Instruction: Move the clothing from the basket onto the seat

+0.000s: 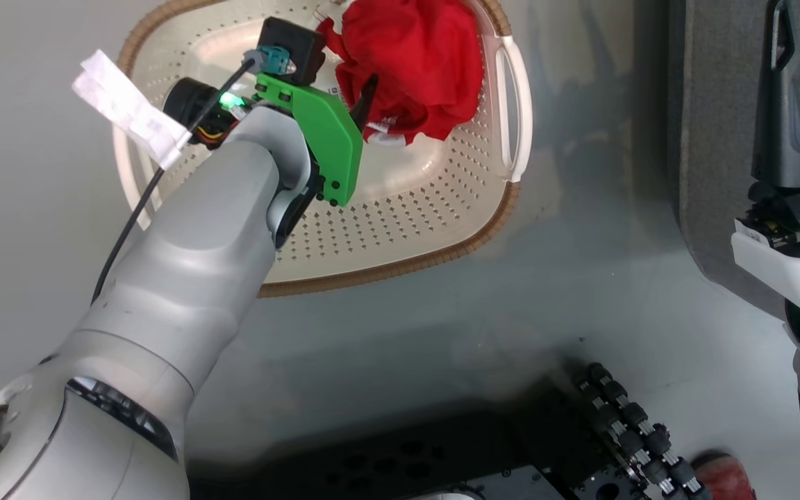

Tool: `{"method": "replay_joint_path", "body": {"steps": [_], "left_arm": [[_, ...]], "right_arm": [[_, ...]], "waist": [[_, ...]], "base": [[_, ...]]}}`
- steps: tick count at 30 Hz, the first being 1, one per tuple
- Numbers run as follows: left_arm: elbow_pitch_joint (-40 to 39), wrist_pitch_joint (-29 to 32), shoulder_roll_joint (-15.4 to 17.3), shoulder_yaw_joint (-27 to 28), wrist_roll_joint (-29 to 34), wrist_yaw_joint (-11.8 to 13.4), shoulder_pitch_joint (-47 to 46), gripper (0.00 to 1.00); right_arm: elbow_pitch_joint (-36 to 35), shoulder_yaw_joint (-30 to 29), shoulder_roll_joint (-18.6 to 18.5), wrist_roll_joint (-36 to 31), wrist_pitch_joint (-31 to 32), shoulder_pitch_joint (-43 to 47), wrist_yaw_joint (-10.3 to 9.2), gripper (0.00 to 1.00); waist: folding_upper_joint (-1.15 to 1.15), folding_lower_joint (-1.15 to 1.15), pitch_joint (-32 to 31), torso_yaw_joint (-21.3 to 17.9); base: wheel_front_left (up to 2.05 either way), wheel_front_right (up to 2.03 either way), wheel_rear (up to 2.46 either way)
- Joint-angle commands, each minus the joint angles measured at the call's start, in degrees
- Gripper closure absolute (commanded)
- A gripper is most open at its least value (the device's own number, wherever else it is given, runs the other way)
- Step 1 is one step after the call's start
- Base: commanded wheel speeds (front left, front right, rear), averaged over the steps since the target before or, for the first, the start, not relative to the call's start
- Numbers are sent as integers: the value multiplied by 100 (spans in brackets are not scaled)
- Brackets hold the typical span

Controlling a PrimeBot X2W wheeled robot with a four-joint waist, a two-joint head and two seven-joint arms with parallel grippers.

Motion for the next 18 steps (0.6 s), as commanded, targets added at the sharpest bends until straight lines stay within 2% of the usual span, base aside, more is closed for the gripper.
{"method": "replay_joint_path", "body": {"steps": [1, 10, 18], "left_arm": [[63, -33, 33, -50, -106, -42, -177, 0], [400, -361, 35, -566, -246, -103, -529, 0], [199, -786, 32, -1029, -445, -181, -686, 0]], "right_arm": [[-78, 6, -29, -12, -9, -84, -10, 0], [-273, 56, -111, -1, -9, 65, -10, 0], [-274, 39, -181, -17, -9, 148, -10, 0]], "waist": [[0, -1, 217, -152], [0, -1, 338, -256], [0, -1, 365, -227]], "base": [[0, 0, 0], [0, 0, 0], [0, 0, 0]]}}
